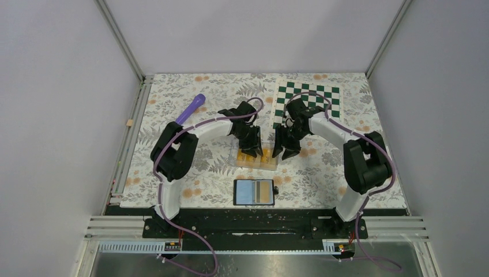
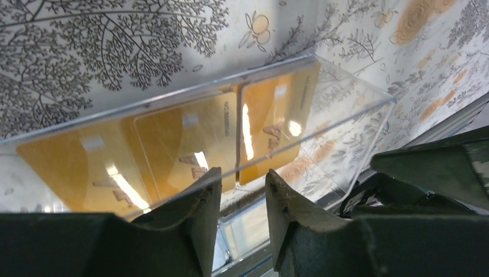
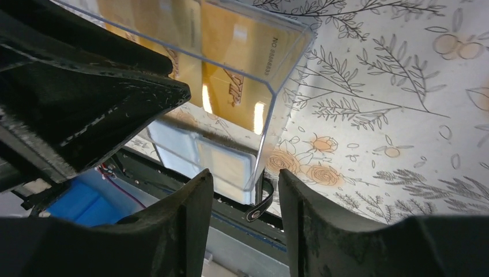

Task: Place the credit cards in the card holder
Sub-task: Turn over the card slot in the card holder, then pick up the credit card from the storage box.

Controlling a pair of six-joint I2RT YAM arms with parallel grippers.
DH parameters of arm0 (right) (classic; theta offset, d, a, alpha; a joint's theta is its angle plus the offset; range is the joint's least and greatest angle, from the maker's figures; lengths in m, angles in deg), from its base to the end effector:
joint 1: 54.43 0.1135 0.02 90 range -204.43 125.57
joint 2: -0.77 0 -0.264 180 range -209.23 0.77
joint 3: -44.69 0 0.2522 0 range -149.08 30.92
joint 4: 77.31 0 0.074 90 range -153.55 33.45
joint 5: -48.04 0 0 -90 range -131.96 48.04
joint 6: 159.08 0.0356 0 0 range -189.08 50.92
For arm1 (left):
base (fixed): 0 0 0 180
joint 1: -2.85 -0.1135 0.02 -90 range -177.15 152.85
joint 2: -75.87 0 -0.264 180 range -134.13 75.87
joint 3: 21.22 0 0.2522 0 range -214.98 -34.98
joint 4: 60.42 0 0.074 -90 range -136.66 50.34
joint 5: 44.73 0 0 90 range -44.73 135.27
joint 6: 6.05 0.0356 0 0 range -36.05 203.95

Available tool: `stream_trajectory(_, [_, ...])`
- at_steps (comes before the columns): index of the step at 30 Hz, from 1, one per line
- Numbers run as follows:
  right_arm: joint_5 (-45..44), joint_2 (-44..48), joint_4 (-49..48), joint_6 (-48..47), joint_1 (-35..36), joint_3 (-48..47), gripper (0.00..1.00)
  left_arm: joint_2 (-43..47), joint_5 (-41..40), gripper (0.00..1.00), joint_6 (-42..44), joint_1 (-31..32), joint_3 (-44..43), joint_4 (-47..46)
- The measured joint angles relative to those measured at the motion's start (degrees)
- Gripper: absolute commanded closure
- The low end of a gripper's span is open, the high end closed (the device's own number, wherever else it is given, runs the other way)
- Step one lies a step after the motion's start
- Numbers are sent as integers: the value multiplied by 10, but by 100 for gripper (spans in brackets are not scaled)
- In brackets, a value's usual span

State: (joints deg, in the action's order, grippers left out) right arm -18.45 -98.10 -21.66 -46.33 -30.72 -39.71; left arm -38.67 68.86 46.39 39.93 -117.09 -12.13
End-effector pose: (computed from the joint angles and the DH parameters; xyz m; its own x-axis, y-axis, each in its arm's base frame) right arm 0.3067 0.1502 0.2110 -0.9847 -0.0451 -0.1685 -0.1216 0.8702 0.4775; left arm 0.3187 -0.2588 0.1748 -0.9950 0.0517 -0.0858 0.0895 0.8429 -0.5305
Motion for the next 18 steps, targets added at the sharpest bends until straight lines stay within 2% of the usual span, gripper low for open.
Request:
stream_trajectory(9, [34,-52,-35,6,0,10,68,-22,7,74,-6,1,-9,-17])
stream_trajectory(13, [38,-53,-37,6,-1,14,71,-26,13,75,-8,3,-11,-24])
stream_trajectory(18, [44,-52,-42,6,-1,21,72,-28,5,71,-8,7,-14,-26])
